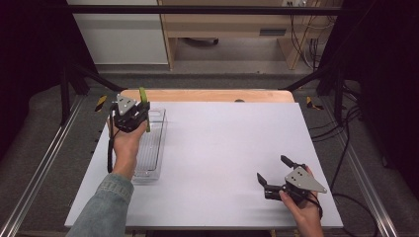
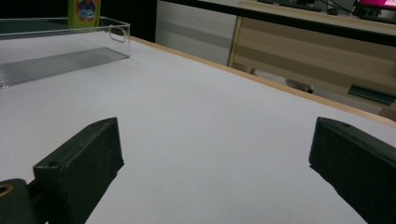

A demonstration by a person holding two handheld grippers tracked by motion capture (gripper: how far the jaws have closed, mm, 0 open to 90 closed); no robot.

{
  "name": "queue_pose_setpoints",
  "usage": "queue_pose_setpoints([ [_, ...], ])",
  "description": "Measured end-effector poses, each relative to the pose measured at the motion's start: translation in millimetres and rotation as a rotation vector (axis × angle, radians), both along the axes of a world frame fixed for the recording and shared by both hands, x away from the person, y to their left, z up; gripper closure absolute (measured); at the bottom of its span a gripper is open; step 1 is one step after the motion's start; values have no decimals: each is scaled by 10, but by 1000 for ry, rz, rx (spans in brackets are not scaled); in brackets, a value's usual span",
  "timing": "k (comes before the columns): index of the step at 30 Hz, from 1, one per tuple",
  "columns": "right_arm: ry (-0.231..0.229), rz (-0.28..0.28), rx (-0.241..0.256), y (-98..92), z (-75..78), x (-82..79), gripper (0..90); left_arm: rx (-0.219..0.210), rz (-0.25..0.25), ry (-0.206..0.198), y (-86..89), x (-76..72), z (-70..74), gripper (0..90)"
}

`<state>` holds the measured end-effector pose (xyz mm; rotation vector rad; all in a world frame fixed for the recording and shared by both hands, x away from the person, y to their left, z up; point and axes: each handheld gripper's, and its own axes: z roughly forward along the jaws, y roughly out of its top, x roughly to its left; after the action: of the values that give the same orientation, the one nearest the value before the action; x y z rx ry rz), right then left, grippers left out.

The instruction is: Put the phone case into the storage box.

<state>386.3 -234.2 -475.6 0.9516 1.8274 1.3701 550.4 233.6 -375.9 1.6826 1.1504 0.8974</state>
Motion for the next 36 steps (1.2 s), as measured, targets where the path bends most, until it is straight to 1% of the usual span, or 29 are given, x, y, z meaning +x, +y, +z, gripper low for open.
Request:
queue_pose_setpoints([
  [14,5,6,-4,6,-10,7,28,-34,28,15,82,134,-82,794],
  [19,9,14,-10,23,-14,7,28,-30,32,13,101,164,-100,794],
  [21,11,15,-9,25,-16,7,28,-39,35,17,109,172,-109,794],
  [26,10,19,-10,36,-19,11,28,-41,37,18,104,182,-118,794],
  [30,12,19,-9,37,-21,12,28,-39,38,26,88,199,-138,794],
  [36,14,19,-7,31,-25,17,28,-48,45,33,86,231,-173,794],
])
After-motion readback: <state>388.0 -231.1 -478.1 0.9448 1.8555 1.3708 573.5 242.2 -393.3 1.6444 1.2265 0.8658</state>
